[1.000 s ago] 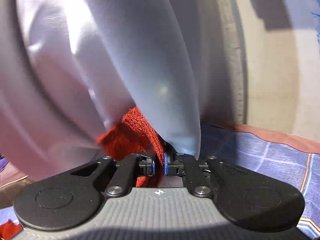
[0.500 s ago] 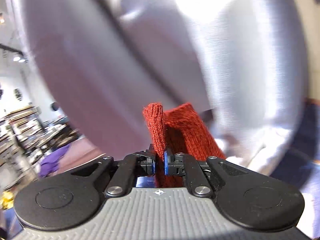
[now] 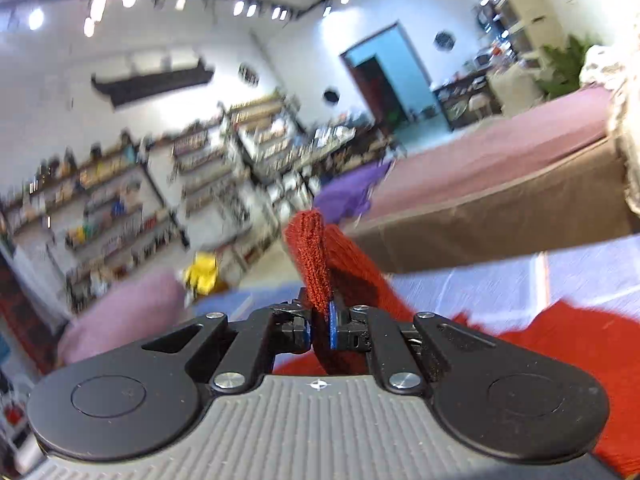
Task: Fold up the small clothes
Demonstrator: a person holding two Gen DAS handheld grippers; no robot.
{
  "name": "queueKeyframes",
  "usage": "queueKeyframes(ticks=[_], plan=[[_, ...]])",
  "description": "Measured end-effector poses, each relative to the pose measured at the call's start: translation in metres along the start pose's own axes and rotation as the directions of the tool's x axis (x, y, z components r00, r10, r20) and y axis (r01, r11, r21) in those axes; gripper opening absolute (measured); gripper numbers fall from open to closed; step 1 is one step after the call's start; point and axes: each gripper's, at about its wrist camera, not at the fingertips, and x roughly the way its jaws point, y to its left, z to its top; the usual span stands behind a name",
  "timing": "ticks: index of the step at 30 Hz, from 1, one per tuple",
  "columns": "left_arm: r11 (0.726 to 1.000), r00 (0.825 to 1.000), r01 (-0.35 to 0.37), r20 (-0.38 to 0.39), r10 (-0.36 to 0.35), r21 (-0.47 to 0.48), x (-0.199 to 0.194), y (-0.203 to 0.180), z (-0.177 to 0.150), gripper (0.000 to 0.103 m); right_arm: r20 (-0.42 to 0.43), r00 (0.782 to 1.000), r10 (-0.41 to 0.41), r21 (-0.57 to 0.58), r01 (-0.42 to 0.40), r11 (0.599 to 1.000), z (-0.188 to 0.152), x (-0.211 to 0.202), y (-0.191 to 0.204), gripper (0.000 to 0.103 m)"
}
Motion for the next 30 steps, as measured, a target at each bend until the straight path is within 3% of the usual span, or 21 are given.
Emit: queueKeyframes(ticks=[4, 7, 8, 10, 12, 15, 17, 19, 22, 25, 28, 30], plan=[[1.000, 1.000, 0.002, 0.009, -0.001, -0.012, -0.003, 0.012, 0.003, 0.103, -0.160, 0.987, 0.020, -0.054, -0.029, 0.998, -0.037, 0.007, 0.012, 0.015], [1.000, 1.000, 0.000, 0.006, 0.000, -0.022, 0.004, 0.021, 0.013, 0.103, -0.226, 0.974, 0.003, -0.132, -0.034, 0.991, -0.060, 0.009, 0.024, 0.020], [1.000, 1.000, 0.006, 0.013, -0.006, -0.030, 0.005, 0.022, 0.016, 0.103, -0.238, 0.971, -0.019, -0.148, -0.017, 0.989, -0.044, -0.004, 0.018, 0.025], [0.998, 1.000, 0.015, 0.023, -0.014, -0.053, 0.006, 0.025, 0.025, 0.103, -0.270, 0.961, -0.062, -0.164, 0.018, 0.986, -0.045, -0.010, 0.010, 0.062], [0.997, 0.998, 0.025, 0.052, -0.021, -0.068, 0.006, 0.026, 0.032, 0.103, -0.251, 0.967, -0.038, -0.130, 0.005, 0.992, -0.051, -0.023, 0.007, 0.067], [0.997, 0.996, 0.027, 0.089, -0.021, -0.066, 0.005, 0.021, 0.043, 0.103, -0.187, 0.979, -0.077, -0.115, 0.056, 0.992, -0.041, -0.059, -0.004, 0.095], [0.999, 0.996, 0.022, 0.092, -0.018, -0.049, 0.011, 0.016, 0.050, 0.103, -0.155, 0.979, -0.133, -0.145, 0.110, 0.983, -0.030, -0.088, -0.015, 0.092], [0.999, 0.996, 0.010, 0.089, -0.007, -0.032, 0.019, 0.009, 0.058, 0.103, -0.138, 0.954, -0.267, -0.223, 0.233, 0.947, -0.027, -0.111, -0.027, 0.094], [1.000, 0.996, -0.007, 0.091, 0.008, -0.010, 0.029, -0.002, 0.064, 0.103, -0.149, 0.907, -0.393, -0.256, 0.348, 0.902, -0.030, -0.143, -0.050, 0.103], [0.999, 0.994, -0.008, 0.110, 0.004, 0.034, 0.037, -0.019, 0.073, 0.103, -0.194, 0.880, -0.433, -0.204, 0.396, 0.895, -0.039, -0.168, -0.072, 0.103], [0.991, 0.992, 0.058, 0.100, -0.071, 0.124, 0.057, -0.043, 0.082, 0.103, -0.224, 0.867, -0.445, -0.192, 0.408, 0.892, -0.053, -0.171, -0.086, 0.103], [0.987, 0.998, 0.015, 0.056, -0.024, 0.162, 0.081, -0.055, 0.084, 0.099, -0.225, 0.860, -0.459, -0.233, 0.410, 0.882, -0.067, -0.167, -0.091, 0.103]])
